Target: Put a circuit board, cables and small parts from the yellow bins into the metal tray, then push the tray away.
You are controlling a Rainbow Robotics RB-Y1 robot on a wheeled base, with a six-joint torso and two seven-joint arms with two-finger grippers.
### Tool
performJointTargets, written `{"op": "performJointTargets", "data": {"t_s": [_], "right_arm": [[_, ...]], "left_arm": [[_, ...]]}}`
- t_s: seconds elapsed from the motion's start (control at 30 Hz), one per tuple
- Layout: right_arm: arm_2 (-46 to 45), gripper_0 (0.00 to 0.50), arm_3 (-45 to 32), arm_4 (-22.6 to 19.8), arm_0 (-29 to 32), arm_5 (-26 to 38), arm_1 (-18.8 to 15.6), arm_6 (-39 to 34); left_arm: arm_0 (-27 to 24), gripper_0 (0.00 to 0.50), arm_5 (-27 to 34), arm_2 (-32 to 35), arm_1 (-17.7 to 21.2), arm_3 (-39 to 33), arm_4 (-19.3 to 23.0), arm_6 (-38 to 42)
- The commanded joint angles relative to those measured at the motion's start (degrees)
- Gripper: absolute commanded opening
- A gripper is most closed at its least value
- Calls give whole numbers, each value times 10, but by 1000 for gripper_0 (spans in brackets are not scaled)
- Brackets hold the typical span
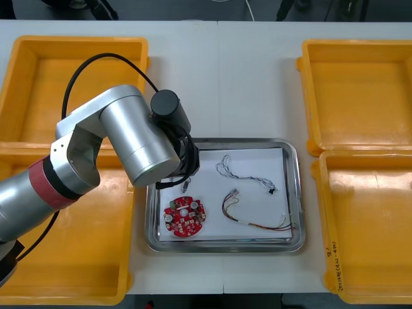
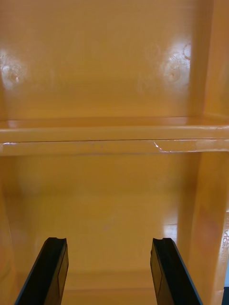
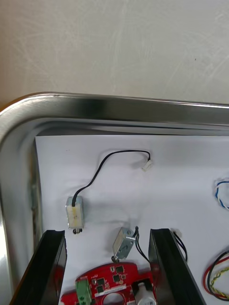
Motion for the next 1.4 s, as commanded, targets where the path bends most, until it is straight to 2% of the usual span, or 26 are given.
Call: {"op": "performJointTargets", "data": {"t_s": [0.03, 0.2, 0.63, 1.03, 1.27, 1.4], "right_arm": [[-7, 500, -12, 3, 5, 2, -12, -26], [-6, 500, -13, -1, 5, 2, -12, -27], [-5, 500, -13, -5, 5, 2, -12, -27], [10, 500, -29, -8, 2, 2, -16, -27], [57, 500, -47, -14, -27, 2, -17, -32], [82, 500, -54, -21, -44, 2, -17, -33]], "left_arm": [[-34, 500, 40, 49, -3, -40, 19, 14], [-36, 500, 70, 91, 7, -49, 30, -10], [-46, 500, 185, 264, 39, -49, 103, -130], [-35, 500, 185, 364, 85, -46, 136, -235], [-9, 500, 185, 414, 125, -46, 180, -265], [3, 500, 185, 446, 133, -47, 179, -315]]}}
